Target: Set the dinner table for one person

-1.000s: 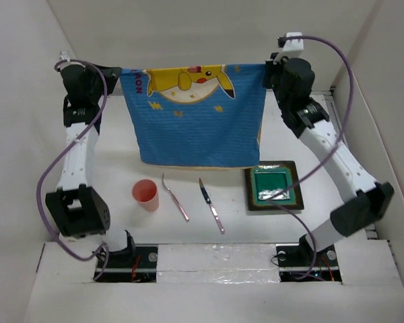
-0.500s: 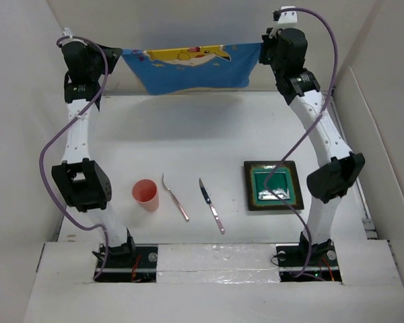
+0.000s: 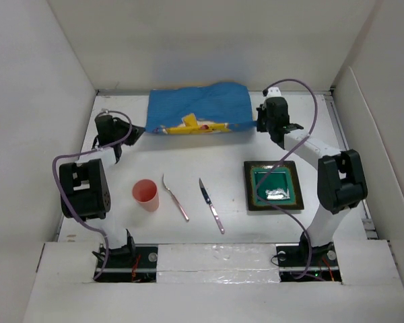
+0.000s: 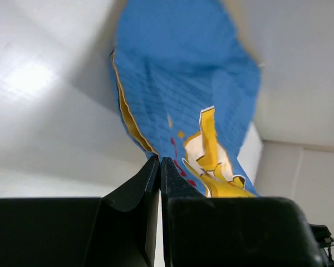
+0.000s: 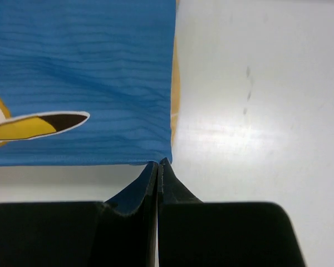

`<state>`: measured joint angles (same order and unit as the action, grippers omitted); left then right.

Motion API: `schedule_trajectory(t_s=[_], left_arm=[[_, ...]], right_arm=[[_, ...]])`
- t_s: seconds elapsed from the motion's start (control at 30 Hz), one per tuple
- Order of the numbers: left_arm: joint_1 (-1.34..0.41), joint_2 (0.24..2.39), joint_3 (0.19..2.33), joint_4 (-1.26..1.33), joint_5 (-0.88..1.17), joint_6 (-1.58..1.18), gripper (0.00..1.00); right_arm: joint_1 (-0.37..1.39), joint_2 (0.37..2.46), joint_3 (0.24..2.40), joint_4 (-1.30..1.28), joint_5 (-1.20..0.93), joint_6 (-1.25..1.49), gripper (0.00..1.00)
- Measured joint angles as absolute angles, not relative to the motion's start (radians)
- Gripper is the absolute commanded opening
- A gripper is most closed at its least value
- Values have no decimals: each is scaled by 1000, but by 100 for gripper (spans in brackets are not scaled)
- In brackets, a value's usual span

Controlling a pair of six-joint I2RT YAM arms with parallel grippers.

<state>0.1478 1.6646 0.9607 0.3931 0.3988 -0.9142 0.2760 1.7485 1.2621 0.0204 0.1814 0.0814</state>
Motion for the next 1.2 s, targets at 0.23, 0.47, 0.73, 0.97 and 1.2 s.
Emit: schedule_trajectory(t_s=[0.23, 0.47, 0.73, 0.97, 1.2], left_arm=[[147, 1689, 830, 431, 399, -914, 0], [151, 1565, 783, 430, 361, -905, 0], [172, 1487, 730, 374, 310, -900, 45], [164, 1315, 678, 217, 213, -917, 46], [89, 1137, 742, 156, 77, -871, 30]], right_arm=[[270, 1756, 1181, -22, 163, 154, 0], [258, 1634, 1091, -23, 174, 207, 15], [202, 1526, 971, -67, 268, 257, 26], [186, 1316, 850, -100, 278, 339, 0], [-102, 1080, 642, -63, 126, 452, 34]])
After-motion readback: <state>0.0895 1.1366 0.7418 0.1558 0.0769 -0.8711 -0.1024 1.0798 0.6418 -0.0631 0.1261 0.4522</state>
